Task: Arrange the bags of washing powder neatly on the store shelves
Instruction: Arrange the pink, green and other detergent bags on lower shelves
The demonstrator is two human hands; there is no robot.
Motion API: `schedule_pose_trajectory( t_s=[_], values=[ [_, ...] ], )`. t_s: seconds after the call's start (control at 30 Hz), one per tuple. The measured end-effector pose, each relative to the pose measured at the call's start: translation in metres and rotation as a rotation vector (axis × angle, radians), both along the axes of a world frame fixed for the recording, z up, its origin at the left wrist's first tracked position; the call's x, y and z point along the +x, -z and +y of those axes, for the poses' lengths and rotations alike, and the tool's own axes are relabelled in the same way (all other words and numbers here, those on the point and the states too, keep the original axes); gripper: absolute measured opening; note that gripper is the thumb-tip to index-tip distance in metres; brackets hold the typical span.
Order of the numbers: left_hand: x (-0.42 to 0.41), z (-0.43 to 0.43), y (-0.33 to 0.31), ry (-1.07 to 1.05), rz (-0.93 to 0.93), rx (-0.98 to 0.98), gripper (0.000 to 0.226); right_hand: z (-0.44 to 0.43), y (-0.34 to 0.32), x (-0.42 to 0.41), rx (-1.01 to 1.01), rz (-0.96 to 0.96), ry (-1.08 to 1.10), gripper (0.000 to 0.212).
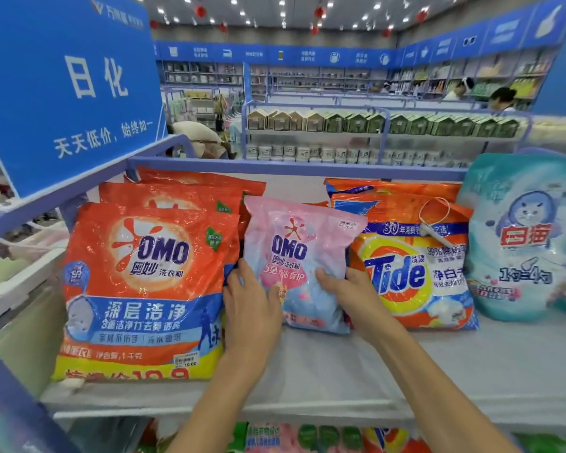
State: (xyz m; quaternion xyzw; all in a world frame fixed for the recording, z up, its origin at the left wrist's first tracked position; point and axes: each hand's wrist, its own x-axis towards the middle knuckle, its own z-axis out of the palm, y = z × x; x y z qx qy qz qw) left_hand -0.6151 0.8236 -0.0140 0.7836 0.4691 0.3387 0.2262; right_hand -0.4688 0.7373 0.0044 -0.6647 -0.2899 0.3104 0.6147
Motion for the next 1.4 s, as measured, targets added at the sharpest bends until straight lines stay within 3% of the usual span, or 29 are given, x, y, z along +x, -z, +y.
schedule_pose_trajectory(
  t_s=[0.1,0.23,0.33,0.4,0.53,0.67,0.8,0.9,1.03,1.2,1.3,1.4],
  values=[
    [-0.003,0.006,0.001,0.075,-0.051,-0.031,0.076,-0.016,-0.004,-0.002,0.045,0.092,-0.010,0.022],
    [-0.016,0.016,-0.013,0.231,-0.230,-0.267,0.102,-0.046,-0.013,-0.003,0.159,0.178,0.037,0.010],
    [-0.018,0.008,-0.034,0.442,-0.430,-0.660,0.082,-0.076,-0.021,-0.001,0.262,0.209,0.054,0.017],
    [-0.016,-0.004,-0.046,0.585,-0.442,-0.826,0.072,-0.097,-0.023,-0.001,0.306,0.228,0.080,0.027],
    [-0.009,-0.047,-0.059,0.614,-0.491,-0.746,0.043,-0.143,-0.024,-0.002,0.306,0.243,0.174,0.040],
    [0.010,-0.100,-0.063,0.608,-0.570,-0.732,0.023,-0.202,-0.030,0.006,0.321,0.228,0.295,0.039],
    [0.040,-0.164,-0.063,0.600,-0.601,-0.765,0.043,-0.270,-0.040,0.008,0.249,0.147,0.380,0.040],
    [0.062,-0.221,-0.060,0.646,-0.600,-0.824,0.049,-0.336,-0.040,0.018,0.212,0.088,0.518,0.027],
    [0.092,-0.305,-0.058,0.756,-0.556,-0.921,0.045,-0.428,-0.030,0.029,0.249,0.188,0.672,0.071],
    [0.126,-0.414,-0.056,0.883,-0.453,-1.000,0.049,-0.549,-0.024,0.037,0.331,0.268,0.770,0.036],
    [0.146,-0.472,-0.052,0.952,-0.411,-1.036,0.050,-0.610,-0.014,0.044,0.360,0.298,0.853,0.041],
    [0.171,-0.521,-0.050,0.981,-0.368,-1.082,0.071,-0.661,-0.012,0.052,0.420,0.320,0.947,0.044]
  ],
)
